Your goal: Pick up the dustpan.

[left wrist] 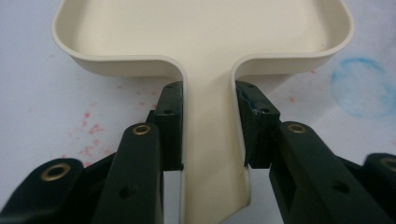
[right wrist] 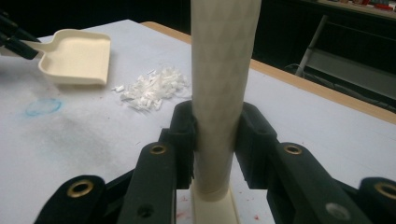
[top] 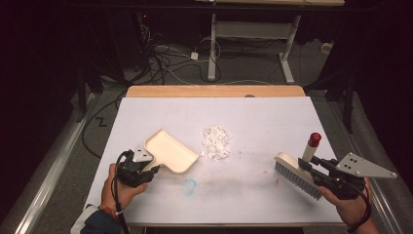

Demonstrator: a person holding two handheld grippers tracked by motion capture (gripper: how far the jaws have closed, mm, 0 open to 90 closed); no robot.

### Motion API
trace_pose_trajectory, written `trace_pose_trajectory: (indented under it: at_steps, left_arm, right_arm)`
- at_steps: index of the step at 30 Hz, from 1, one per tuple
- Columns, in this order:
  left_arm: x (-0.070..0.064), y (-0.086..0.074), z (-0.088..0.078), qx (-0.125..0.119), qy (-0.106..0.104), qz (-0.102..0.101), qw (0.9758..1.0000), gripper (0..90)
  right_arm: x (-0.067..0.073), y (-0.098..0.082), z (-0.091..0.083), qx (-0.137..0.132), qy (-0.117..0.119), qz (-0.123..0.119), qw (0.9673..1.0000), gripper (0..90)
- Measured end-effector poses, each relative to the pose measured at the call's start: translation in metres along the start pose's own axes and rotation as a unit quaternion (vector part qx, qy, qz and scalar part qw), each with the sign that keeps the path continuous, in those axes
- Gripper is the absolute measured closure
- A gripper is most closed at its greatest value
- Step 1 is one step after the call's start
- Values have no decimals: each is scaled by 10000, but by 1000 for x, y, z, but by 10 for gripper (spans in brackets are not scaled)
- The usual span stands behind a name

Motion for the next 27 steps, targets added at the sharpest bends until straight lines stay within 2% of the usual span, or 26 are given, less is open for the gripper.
trace_pose_trajectory:
  at_steps: [4, 6, 11, 17, 27]
  left_arm:
    - [-14, -4, 1, 129, -178, 172, 9996, 634]
    - [-18, -5, 2, 172, -249, 181, 9994, 634]
    - [-21, -6, 3, 174, -414, 119, 9989, 634]
    - [-23, -7, 5, 215, -565, 145, 9981, 633]
    - [-25, -9, 11, 283, -667, 162, 9972, 633]
  right_arm:
    - [-2, 0, 3, 17, -33, -16, 10000, 708]
    - [-2, -2, 5, 47, -50, 6, 10000, 709]
    - [-3, -4, 9, 101, -52, 12, 9999, 708]
    - [0, -5, 15, 150, -22, -35, 9999, 709]
    - [-2, -4, 16, 108, -57, -10, 9999, 709]
Point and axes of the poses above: each handheld gripper's, and its own axes: z roughly forward along the jaws, y roughly out of its top, x roughly to its left, the point moved 9 cm from there along z, roughly forward along the jaws, and after that the axes turned 5 degrees about -x, right-handed, at the moved point
